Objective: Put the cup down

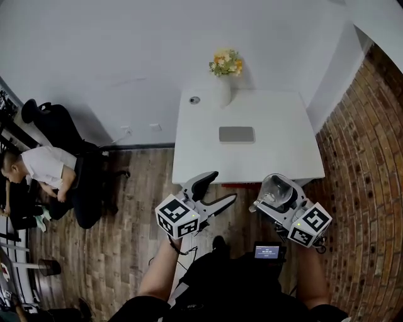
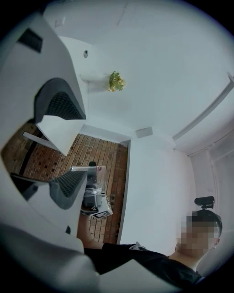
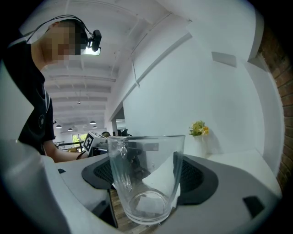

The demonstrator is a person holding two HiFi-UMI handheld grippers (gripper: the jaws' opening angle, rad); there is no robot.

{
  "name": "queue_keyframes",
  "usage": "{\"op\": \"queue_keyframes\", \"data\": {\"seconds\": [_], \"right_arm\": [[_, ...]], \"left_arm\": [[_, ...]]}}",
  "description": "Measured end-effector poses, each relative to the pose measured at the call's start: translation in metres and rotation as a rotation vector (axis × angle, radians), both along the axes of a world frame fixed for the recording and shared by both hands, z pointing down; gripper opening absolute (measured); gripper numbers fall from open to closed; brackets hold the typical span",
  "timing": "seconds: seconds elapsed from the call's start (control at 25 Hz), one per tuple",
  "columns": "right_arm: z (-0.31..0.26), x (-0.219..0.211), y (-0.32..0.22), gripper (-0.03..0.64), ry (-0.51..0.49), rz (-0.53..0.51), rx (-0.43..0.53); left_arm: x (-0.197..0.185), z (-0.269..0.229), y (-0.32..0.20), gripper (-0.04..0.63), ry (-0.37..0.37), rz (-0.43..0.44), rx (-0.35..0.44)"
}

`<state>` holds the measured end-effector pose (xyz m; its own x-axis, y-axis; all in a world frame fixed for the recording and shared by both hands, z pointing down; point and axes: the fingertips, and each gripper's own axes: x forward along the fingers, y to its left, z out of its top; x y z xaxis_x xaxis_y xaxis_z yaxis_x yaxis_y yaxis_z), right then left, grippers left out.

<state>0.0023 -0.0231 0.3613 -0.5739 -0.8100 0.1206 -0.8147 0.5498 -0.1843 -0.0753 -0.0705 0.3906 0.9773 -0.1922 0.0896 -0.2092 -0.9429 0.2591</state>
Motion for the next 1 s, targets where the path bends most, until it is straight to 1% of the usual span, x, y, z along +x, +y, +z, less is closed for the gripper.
{"op": "queue_keyframes", "data": {"seconds": [0.2, 0.56, 0.84, 1.0], "right_arm": [[0.001, 0.002, -0.008, 0.377, 0.002, 0.022, -0.007], [0.012, 0.024, -0.018, 0.377, -0.004, 0.025, -0.022], [0.013, 0.050, -0.054, 0.377, -0.012, -0.038, 0.008], [0.008, 0.069, -0.080, 0.377, -0.026, -0.081, 0.040]], "left_arm": [[0.003, 0.006, -0.010, 0.354, 0.004, 0.019, -0.019], [0.027, 0.016, -0.017, 0.354, -0.009, 0.034, -0.038], [0.057, 0.017, -0.045, 0.354, -0.027, -0.002, -0.034], [0.083, 0.012, -0.062, 0.354, -0.026, 0.008, -0.025]]}}
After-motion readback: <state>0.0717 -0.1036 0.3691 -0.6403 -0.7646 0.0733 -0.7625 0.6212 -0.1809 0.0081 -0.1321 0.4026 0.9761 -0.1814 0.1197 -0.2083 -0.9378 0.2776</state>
